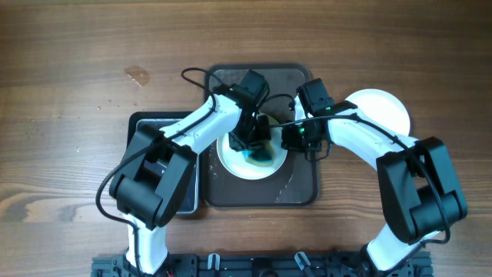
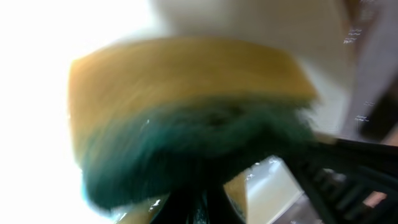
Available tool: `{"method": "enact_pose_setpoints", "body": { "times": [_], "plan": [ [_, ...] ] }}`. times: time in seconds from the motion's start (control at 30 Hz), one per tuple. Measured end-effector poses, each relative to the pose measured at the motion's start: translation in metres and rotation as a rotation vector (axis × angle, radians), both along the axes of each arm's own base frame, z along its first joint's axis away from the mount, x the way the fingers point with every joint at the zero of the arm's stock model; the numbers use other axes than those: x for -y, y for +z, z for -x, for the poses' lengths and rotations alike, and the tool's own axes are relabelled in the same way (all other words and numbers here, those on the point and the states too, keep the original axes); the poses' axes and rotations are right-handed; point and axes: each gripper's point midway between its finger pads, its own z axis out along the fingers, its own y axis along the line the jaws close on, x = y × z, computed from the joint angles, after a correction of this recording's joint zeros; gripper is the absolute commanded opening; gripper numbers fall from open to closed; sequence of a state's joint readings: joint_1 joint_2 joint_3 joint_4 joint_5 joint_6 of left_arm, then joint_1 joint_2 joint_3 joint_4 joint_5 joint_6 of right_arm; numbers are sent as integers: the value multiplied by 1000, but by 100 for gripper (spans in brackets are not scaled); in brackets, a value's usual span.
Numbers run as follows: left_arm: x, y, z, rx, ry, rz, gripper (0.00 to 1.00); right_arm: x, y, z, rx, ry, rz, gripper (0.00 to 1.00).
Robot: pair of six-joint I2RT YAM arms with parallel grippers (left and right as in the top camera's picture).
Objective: Clean dirty plates on tray and stack at the side
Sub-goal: 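Scrub the blue-stained plate with the sponge in the left gripper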
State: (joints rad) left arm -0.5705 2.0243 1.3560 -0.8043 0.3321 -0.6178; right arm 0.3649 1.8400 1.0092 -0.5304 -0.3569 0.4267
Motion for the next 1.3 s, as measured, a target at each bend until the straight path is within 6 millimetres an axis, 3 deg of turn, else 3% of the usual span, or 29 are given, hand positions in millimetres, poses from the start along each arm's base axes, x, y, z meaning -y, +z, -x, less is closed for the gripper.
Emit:
{"method": "enact_pose_setpoints", "body": {
  "times": [0.3, 0.43, 0.53, 0.67, 0.77, 0.83, 0.93, 1.03, 1.3],
  "plan": [
    [-85, -1, -4, -16, 110, -335, 4, -5, 0, 1, 2, 13, -7, 4],
    [-90, -1, -7, -3, 119, -346, 4, -5, 0, 1, 2, 13, -7, 4],
    [-82, -3, -10, -5, 130, -275, 4, -4, 0, 2, 2, 13, -5, 4],
    [-50, -2, -33, 41, 151, -20, 4, 9, 0, -4, 5, -21, 24, 4],
    [-26, -1, -35, 69, 118, 76, 4, 15, 0, -6, 13, -35, 45, 4],
    [-9, 0, -32, 87, 80, 117, 4, 16, 0, -7, 16, -35, 50, 4],
    [33, 3, -15, 108, -20, 190, 4, 17, 0, -6, 15, -33, 53, 4],
    [56, 3, -1, 109, -78, 229, 4, 17, 0, -6, 14, -33, 53, 4],
    [50, 2, 5, 74, -74, 194, 4, 17, 0, -6, 13, -32, 54, 4]
  ]
}}
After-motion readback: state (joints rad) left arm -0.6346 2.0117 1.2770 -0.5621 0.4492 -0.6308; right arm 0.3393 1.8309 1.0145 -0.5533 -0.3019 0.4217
